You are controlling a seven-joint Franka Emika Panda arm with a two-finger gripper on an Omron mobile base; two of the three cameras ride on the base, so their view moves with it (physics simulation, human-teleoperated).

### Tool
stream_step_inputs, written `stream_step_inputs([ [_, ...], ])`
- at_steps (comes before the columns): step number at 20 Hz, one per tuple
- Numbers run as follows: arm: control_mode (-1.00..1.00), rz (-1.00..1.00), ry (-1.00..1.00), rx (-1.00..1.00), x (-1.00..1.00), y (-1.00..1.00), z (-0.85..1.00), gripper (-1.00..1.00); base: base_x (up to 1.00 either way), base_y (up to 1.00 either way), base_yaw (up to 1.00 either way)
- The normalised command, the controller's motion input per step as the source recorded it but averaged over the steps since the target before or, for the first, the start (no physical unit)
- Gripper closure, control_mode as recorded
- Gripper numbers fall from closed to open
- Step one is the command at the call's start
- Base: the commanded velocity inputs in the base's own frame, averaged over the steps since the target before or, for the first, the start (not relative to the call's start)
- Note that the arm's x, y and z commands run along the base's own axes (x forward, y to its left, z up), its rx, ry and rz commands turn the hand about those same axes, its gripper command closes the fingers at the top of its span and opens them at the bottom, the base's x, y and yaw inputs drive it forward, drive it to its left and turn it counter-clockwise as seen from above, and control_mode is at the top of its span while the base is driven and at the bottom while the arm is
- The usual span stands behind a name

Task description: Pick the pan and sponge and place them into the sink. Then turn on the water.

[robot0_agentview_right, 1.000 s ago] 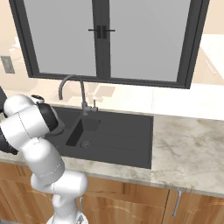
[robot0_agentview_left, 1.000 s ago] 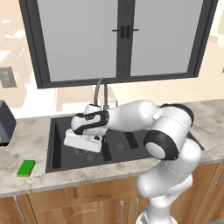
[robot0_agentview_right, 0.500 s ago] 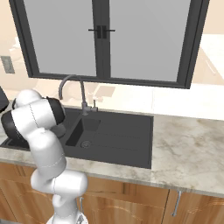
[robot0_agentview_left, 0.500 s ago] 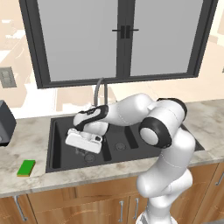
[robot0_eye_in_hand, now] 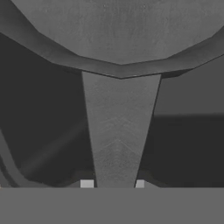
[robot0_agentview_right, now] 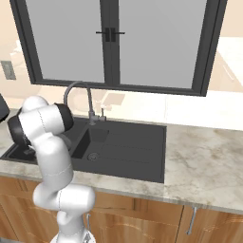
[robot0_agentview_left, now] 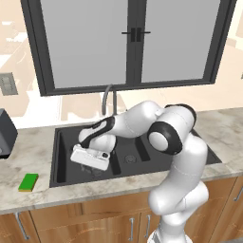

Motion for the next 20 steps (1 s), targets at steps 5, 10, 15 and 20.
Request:
stream_step_inputs([
  [5,-1.0,0.0,-0.04,0.0,0.09,0.03,-0.2,1.0,0.0,0.0,0.0],
  [10,-1.0,0.0,-0.07,0.0,0.06,0.04,-0.23,1.0,0.0,0.0,0.0],
  [15,-1.0,0.0,-0.02,0.01,0.19,0.01,-0.16,1.0,0.0,0.0,0.0],
  [20,-1.0,0.0,0.02,0.01,0.22,0.01,-0.17,1.0,0.0,0.0,0.0],
])
